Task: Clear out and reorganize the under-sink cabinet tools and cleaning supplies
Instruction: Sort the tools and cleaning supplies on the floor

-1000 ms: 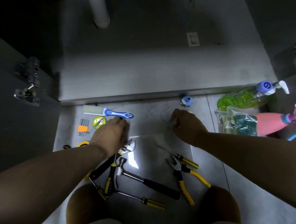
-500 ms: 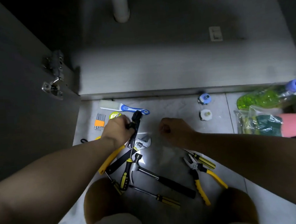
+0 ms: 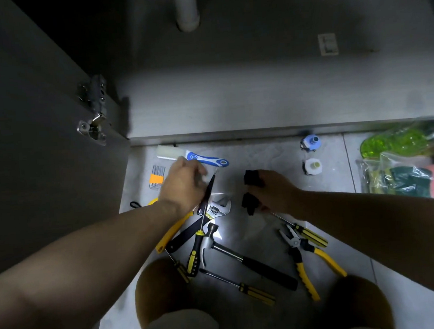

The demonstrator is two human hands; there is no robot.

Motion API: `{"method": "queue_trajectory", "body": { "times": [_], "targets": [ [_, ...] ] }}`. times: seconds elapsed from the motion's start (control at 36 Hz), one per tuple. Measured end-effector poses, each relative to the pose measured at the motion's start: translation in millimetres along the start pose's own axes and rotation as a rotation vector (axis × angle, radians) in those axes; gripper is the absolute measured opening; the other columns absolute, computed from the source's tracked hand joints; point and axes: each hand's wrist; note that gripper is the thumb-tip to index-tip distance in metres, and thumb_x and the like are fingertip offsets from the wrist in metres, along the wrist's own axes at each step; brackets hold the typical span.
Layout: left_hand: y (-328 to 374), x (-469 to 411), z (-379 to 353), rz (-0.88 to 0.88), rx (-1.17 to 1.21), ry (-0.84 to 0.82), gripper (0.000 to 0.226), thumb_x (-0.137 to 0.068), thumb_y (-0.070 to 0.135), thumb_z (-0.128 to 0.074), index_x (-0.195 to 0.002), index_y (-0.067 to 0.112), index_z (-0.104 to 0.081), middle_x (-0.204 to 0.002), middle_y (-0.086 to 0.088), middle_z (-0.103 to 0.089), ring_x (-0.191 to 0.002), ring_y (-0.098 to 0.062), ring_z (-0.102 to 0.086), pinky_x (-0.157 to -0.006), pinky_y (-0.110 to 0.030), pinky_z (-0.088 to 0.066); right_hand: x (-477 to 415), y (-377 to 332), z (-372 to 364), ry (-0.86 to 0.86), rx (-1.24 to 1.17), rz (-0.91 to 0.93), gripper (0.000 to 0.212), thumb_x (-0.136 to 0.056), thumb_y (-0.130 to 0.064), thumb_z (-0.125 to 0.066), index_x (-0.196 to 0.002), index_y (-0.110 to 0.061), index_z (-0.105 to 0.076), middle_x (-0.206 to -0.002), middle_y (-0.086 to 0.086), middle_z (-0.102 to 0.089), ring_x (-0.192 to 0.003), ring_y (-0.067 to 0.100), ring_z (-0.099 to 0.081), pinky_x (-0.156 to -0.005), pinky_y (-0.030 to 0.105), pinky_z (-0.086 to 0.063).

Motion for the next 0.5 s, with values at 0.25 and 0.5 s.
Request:
{"method": "queue_trajectory", "body": {
  "times": [0.25, 0.5],
  "targets": [
    [-10, -5, 11, 0.051, -0.369, 0.079, 0.044, -0.089, 0.024, -0.059, -0.133, 0.024, -0.052, -0.124, -0.012, -0.043, -0.108, -0.037, -0.051, -0.085, -0.044, -0.049, 4, 33, 33, -0.049, 0.142, -0.121, 0.004, -0.1, -0.028, -0.058, -0.102, -0.025, -0.059, -0.073, 0.005, -0.076, -0.062, 0.022, -0.073, -0.056, 0.029, -0.058],
    [-14, -12, 6, 0.095, -0.303, 0.008, 0.042, -0.086, 0.017, -0.064, -0.125, 0.023, -0.049, -0.118, -0.02, -0.045, -0.107, -0.043, -0.051, -0.089, -0.048, -0.052, 19, 46, 51, -0.096, 0.356, -0.176, 0.031, -0.096, -0.036, -0.06, -0.11, -0.008, -0.063, -0.102, 0.015, -0.07, -0.09, 0.03, -0.071, -0.081, 0.045, -0.061]
  ]
}}
Point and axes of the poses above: each hand's wrist, its own x-axis away from the middle knuckle, its own z-axis out of the back of the hand, y = z × x
